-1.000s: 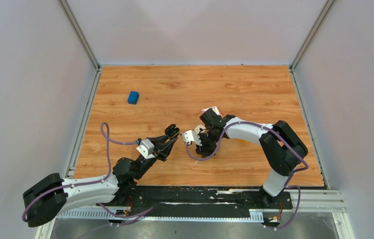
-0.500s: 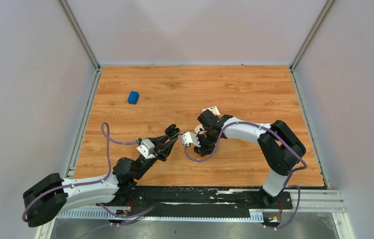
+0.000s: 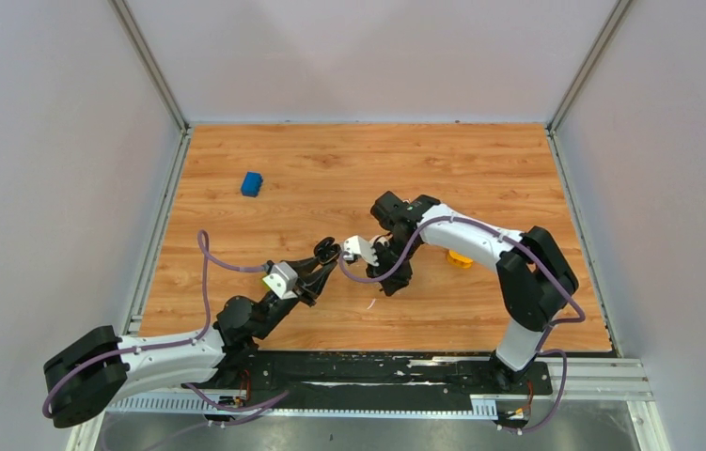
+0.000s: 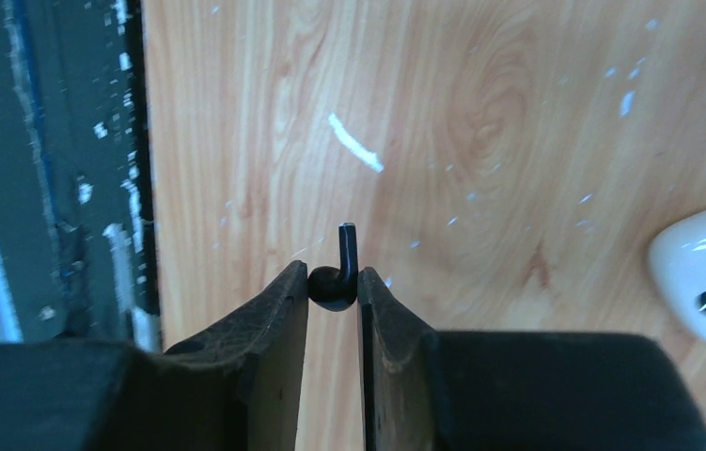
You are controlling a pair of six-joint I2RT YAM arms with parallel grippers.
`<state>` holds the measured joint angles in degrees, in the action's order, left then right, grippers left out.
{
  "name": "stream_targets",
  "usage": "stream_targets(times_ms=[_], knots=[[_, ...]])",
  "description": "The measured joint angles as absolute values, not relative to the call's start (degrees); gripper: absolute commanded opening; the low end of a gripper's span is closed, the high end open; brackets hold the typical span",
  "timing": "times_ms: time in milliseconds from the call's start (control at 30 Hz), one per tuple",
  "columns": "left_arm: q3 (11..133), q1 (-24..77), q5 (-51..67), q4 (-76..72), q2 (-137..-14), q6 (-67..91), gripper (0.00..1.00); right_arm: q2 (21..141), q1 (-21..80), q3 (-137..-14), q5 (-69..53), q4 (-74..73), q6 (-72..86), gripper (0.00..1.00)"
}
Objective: Insert the wireless bluetooth earbuds into the charging case
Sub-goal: Pick up the earbud from the center of the board.
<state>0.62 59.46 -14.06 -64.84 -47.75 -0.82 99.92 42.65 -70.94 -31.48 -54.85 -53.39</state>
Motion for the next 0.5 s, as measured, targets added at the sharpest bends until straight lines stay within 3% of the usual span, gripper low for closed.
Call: stream_targets(times_ms=[500], knots=[[0.69,59.46,-13.56,-61.14,-50.0,-1.89,0.0,97.36,40.99,-83.18,-31.92,-76.84,-50.02,0.2]])
